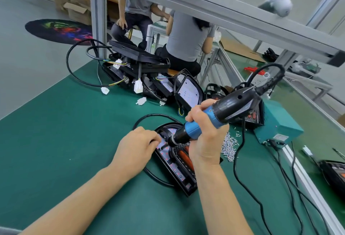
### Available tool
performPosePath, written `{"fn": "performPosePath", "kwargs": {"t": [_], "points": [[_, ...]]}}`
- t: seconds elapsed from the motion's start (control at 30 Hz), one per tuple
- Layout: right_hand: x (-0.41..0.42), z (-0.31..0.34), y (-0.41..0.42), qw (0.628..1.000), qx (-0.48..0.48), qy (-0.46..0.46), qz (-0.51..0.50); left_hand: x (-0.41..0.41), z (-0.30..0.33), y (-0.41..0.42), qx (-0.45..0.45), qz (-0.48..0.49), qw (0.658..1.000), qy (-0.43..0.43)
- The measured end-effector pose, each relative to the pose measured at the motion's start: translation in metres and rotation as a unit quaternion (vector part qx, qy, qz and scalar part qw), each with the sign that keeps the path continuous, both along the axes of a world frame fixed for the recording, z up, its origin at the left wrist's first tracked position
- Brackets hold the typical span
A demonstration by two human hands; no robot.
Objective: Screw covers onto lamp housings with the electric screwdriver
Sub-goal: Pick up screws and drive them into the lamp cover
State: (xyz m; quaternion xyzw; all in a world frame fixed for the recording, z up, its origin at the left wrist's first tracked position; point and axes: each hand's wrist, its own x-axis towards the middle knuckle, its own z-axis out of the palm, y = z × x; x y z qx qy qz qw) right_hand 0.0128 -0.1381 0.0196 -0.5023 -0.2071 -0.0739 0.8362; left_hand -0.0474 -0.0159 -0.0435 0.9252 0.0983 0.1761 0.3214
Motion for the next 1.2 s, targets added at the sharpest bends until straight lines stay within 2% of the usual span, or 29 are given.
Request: {"fn": "performPosePath", "kwargs": {"t": [0.3,0.43,0.53,0.63,0.8,1.0,1.2], "points": [[-0.003,0.006,-0.018,0.997,0.046,0.010,-0.054,0.001,-0.001,0.002,-0.026,0.015,0.999,0.026],[-0.004,0.016,-0.049,0.989,0.116,0.009,-0.092,0.003,0.007,0.002,-0.027,0.025,0.999,-0.017],[-0.004,0.025,-0.080,0.977,0.158,0.008,-0.144,0.022,0.025,-0.011,-0.011,-0.010,0.998,-0.063],[-0.004,0.029,-0.107,0.968,0.175,0.003,-0.181,0.055,0.042,-0.042,0.030,-0.080,0.994,-0.067],[-0.007,0.023,-0.134,0.961,0.171,0.003,-0.215,0.112,0.048,-0.095,0.158,-0.167,0.972,0.054],[-0.004,0.018,-0.156,0.959,0.170,0.004,-0.228,0.153,0.032,-0.123,0.202,-0.192,0.942,0.186],[0.005,0.020,-0.169,0.953,0.177,0.000,-0.247,0.163,0.025,-0.131,0.237,-0.191,0.931,0.201]]}}
